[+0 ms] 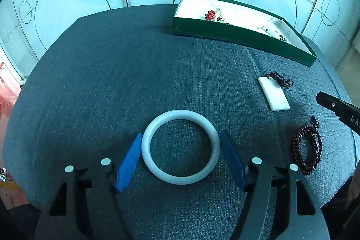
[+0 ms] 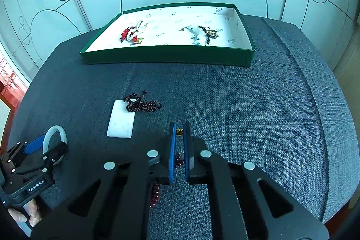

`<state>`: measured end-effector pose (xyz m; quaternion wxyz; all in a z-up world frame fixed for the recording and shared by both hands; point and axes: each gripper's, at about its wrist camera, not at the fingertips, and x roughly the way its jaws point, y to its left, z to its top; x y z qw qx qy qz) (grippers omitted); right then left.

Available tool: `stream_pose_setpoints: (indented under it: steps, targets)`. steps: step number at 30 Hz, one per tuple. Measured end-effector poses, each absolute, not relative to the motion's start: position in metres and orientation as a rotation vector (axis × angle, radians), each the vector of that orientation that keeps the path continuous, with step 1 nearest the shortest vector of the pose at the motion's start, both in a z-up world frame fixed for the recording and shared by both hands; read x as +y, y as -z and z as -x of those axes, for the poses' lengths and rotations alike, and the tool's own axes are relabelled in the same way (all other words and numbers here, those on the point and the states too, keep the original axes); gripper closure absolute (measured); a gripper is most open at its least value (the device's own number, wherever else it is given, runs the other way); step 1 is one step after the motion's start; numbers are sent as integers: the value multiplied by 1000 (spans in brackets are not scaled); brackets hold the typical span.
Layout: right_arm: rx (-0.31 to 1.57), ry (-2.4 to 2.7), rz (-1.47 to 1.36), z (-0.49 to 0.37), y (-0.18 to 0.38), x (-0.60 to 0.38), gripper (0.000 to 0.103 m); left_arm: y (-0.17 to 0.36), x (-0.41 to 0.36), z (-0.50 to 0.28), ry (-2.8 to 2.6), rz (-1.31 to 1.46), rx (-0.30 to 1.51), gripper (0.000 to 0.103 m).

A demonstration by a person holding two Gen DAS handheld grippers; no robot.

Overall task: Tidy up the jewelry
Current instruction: 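Lower the left gripper onto the white jade bangle and grip it, then carry the jade bangle into the green box while the right carries the stud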

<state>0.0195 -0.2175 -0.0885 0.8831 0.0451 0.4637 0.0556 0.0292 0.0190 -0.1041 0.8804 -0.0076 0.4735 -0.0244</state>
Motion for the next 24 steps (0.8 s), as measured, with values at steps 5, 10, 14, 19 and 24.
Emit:
stream_pose_setpoints:
  steps: [5, 10, 14, 19, 24]
  targets:
    - [962, -117, -98, -20, 87, -217, 97, 94, 19, -34, 58, 14, 956, 33]
    - [960, -123, -102, -23, 84, -214, 97, 80, 12, -41, 77, 3, 918, 33]
    - [960, -135, -114, -27, 81, -213, 97, 70, 6, -50, 92, -5, 898, 33]
    - [941, -142, -116, -33, 72, -210, 97, 58, 2, -60, 102, -16, 872, 33]
    - [914, -135, -112, -44, 58, -211, 97, 44, -7, -76, 119, -15, 851, 33]
